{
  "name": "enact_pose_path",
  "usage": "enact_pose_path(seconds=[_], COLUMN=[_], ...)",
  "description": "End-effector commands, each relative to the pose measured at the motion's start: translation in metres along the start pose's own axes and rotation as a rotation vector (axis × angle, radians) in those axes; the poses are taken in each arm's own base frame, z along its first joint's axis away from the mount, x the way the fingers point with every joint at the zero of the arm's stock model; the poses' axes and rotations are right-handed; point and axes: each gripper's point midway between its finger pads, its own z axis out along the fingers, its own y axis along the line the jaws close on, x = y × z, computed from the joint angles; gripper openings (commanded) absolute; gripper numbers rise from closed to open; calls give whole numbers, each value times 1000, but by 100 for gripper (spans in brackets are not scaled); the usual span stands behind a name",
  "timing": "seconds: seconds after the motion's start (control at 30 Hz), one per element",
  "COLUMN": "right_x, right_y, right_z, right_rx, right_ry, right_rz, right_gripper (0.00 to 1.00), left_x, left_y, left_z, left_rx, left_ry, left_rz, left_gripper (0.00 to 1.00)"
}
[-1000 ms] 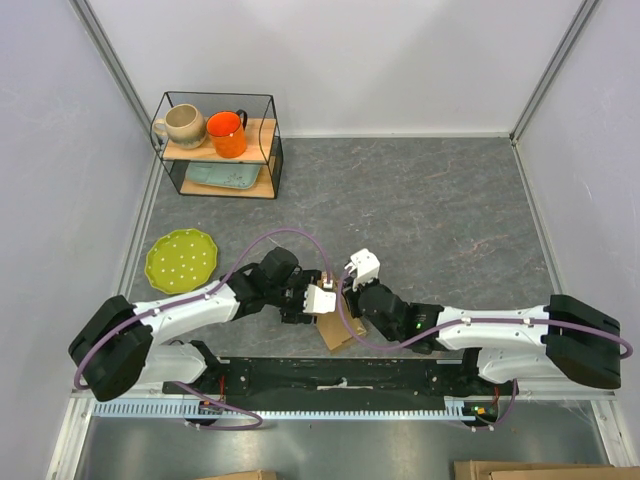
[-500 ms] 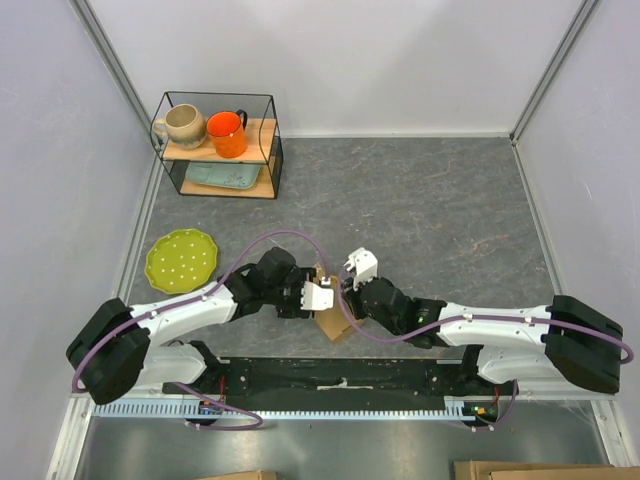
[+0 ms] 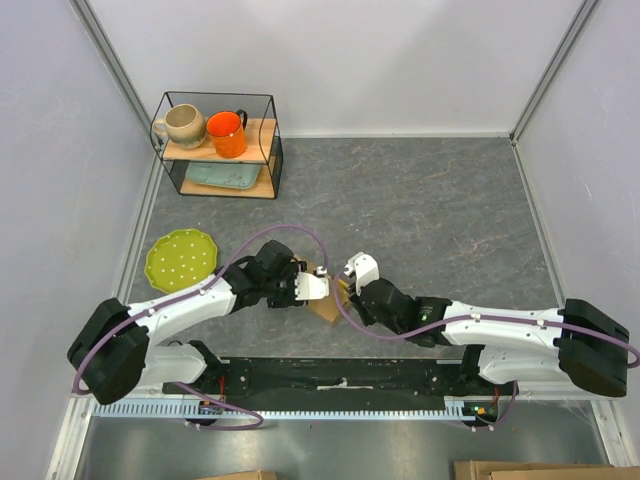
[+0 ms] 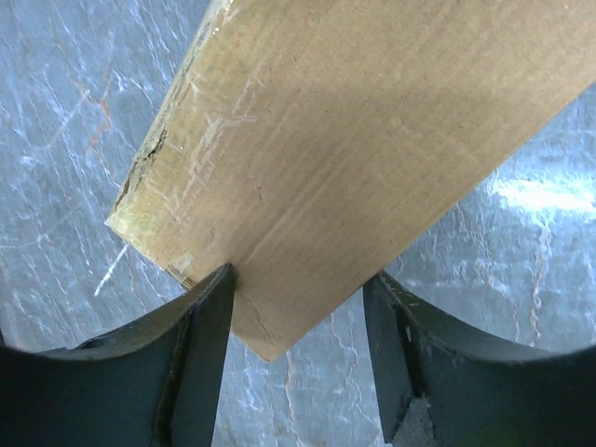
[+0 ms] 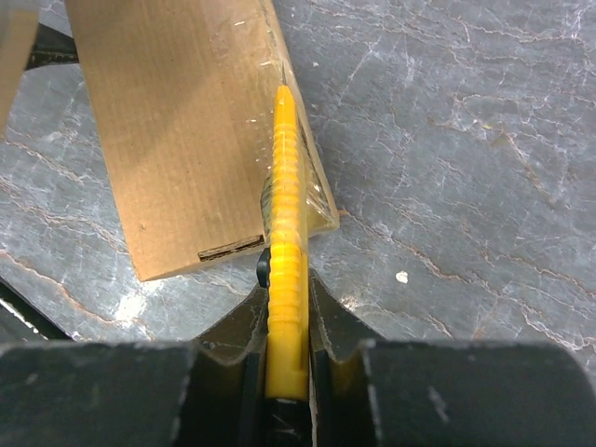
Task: Unpack the express box
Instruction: Cut the express box at the center of the board.
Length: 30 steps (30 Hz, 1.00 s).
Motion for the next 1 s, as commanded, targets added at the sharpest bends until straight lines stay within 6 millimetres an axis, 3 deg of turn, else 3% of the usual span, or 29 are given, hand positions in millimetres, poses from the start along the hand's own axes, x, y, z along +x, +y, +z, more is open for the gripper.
enact_pose_path(seconds=[0.0,0.03,0.1,0.13,0.17,0.23,0.27,0.33,0.5,0.73,0.87,0.97], right_x=[-41,-45,-54,-55,-59,-58,-56,-52,-66,-86,-106,-117], right_y=[3,3,2,0,-1,-5,-5,-6,-1,31,51,68], right_z=[-11,-13,-19,-22,-26,-29,-28,-28,-44,-66,-74,-78], right_rx=[0,-2,-9,-3,-7,-1,0,1,-61,-255,-351,-429], right_ry=[-97,-109,-140,-147,-166,-177,-175,-169,-211,-227,-257,-257], right_rz=[38,49,78,83,105,122,130,150,165,159,153,128], right_gripper=[0,0,0,0,0,0,0,0,0,0,0,0], left_x=[25,20,2,-5,-15,-21,-34,-35,-54,-97,-113,-115], left_y=[-37,-38,-38,-37,-33,-27,-20,-10,19,41,59,49], left_z=[-23,-26,-36,-39,-43,-52,-59,-68,-93,-131,-141,-143], left_rx=[194,214,258,267,268,273,275,281,283,286,304,351], left_ry=[167,157,110,91,57,29,-19,-38,-187,-397,-396,-355], left_rz=[-130,-154,-195,-214,-225,-262,-277,-366,-527,-481,-539,-517], left_gripper=[31,49,59,80,83,85,85,85,97,99,99,99])
